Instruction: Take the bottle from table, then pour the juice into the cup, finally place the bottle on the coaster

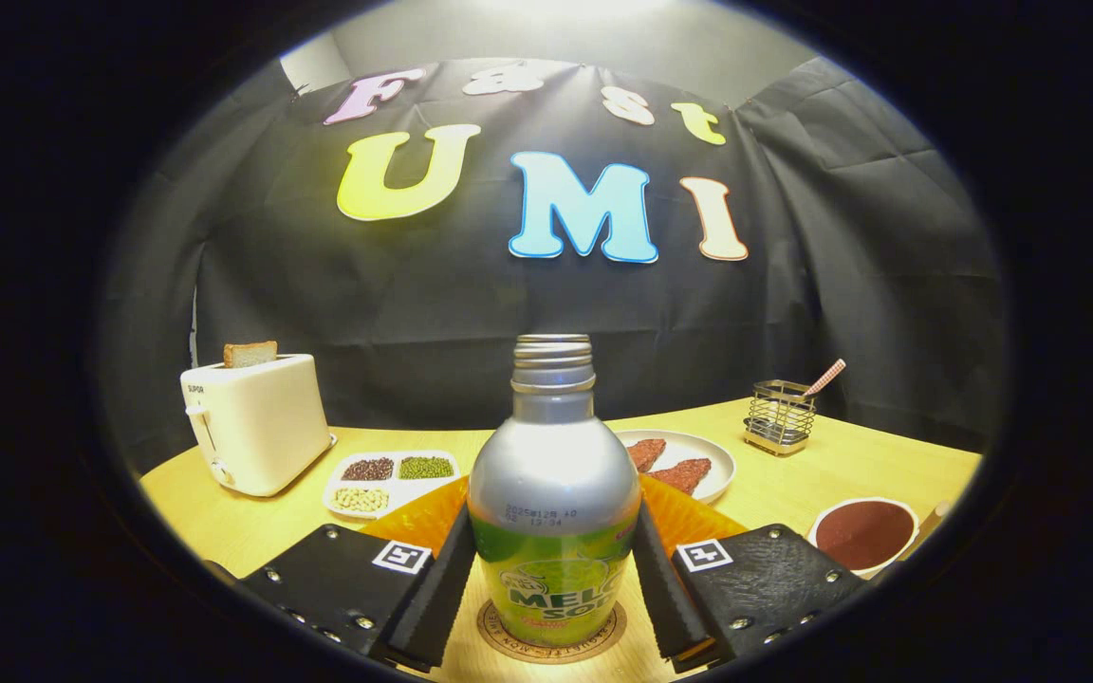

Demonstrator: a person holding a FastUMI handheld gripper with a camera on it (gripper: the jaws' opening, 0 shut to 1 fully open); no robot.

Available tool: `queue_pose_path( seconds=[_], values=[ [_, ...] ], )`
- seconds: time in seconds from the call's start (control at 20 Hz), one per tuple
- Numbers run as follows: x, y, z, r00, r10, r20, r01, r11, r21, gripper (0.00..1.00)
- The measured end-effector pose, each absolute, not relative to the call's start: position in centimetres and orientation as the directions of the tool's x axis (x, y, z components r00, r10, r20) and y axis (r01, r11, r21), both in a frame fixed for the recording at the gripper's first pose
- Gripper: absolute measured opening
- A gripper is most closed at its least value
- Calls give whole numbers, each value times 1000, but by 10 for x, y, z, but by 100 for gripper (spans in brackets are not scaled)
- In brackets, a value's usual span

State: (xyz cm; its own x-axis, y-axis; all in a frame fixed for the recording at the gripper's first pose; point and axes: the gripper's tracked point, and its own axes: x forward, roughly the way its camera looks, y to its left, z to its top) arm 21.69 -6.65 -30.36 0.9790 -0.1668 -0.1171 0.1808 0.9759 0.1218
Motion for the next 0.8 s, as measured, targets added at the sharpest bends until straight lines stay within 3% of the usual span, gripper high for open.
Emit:
queue_pose_path(
  seconds=[0.2, 0.3, 0.8],
  values=[
    [217, -62, -301, 983, -150, -106, 164, 977, 137, 82],
    [211, -59, -286, 987, -136, -81, 145, 982, 118, 99],
    [124, -65, -132, 993, -119, 24, 116, 989, 94, 98]
  ],
)
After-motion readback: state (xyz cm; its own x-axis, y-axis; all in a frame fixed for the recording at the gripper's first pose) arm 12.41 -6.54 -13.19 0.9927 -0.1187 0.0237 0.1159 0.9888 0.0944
